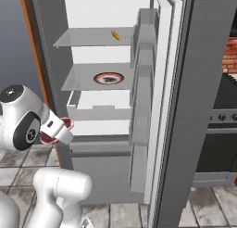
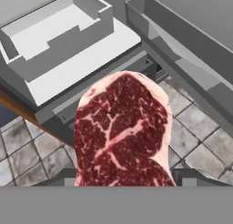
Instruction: Transport the steak from the fridge to the microwave and turn on the microwave.
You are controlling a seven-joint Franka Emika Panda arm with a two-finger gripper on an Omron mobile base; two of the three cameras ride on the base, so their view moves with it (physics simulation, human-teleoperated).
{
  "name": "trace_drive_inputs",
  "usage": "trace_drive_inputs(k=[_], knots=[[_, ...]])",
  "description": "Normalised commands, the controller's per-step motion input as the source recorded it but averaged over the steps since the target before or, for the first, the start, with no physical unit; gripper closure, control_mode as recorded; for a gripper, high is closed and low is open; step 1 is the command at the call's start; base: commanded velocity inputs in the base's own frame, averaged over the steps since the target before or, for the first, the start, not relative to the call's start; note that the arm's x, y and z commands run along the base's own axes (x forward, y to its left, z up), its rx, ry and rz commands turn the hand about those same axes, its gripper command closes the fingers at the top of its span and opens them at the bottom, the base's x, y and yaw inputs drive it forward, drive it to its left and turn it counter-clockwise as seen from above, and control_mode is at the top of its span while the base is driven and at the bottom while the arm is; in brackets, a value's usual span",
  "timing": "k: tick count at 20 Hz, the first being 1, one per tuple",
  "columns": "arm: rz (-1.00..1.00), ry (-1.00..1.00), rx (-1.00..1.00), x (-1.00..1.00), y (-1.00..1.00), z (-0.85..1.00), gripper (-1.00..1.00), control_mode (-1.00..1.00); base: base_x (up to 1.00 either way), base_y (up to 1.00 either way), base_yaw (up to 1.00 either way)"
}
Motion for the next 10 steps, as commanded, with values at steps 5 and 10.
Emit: trace_drive_inputs(k=[5,10], knots=[[0.0,0.0,0.0,0.0,0.0,0.0,1.0,1.0,-0.2,0.33,-0.27],[0.0,0.0,0.0,0.0,0.0,0.0,1.0,1.0,-0.23,0.32,-0.28]])
